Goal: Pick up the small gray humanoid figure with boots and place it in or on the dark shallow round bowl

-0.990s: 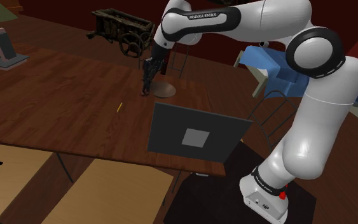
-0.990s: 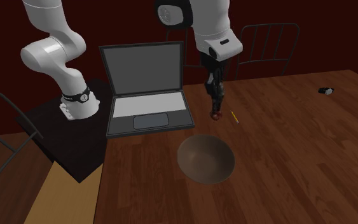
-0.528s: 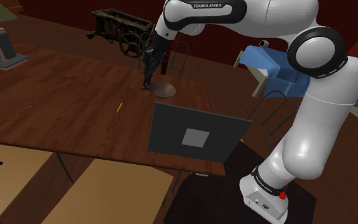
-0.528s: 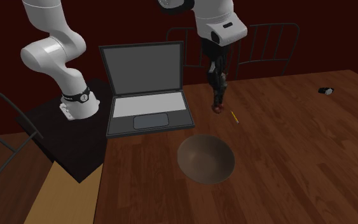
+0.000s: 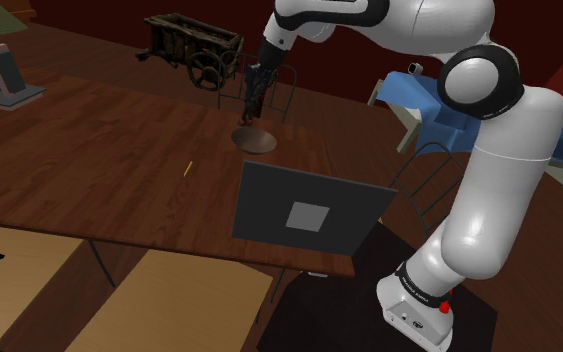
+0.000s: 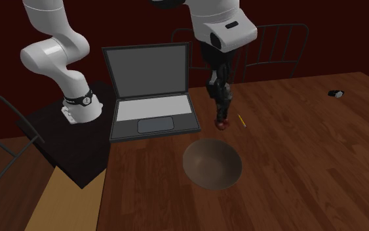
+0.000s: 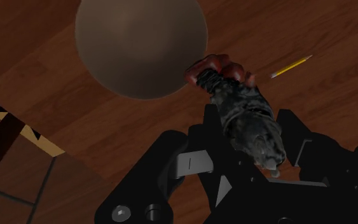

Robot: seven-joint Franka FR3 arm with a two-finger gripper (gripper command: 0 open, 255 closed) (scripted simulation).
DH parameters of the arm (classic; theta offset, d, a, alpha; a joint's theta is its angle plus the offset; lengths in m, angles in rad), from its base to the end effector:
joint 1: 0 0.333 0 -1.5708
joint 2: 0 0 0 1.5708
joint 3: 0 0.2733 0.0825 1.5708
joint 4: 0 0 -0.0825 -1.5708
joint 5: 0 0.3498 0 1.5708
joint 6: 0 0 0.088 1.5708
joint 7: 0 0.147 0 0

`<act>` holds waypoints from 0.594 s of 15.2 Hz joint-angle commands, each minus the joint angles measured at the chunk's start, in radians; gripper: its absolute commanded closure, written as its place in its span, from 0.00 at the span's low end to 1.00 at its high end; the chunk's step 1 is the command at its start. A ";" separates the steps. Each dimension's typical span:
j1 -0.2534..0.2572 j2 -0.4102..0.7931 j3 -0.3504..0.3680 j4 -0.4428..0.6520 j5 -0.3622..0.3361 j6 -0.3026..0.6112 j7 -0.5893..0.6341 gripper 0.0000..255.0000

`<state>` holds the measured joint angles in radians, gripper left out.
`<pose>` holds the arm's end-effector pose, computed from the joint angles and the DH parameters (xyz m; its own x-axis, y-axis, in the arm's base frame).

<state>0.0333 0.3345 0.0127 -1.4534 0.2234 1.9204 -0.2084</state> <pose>0.6325 0.0522 0.4379 0.9711 0.1710 0.1664 0.2017 -0.9608 -0.1901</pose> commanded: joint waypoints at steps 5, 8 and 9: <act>-0.091 0.097 -0.033 0.201 0.020 -0.129 -0.100 1.00; -0.090 0.092 -0.032 0.153 0.022 -0.087 -0.109 1.00; -0.089 0.091 -0.032 0.138 0.023 -0.074 -0.112 1.00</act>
<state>-0.0547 0.4248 -0.0191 -1.3054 0.2452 1.8363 -0.3152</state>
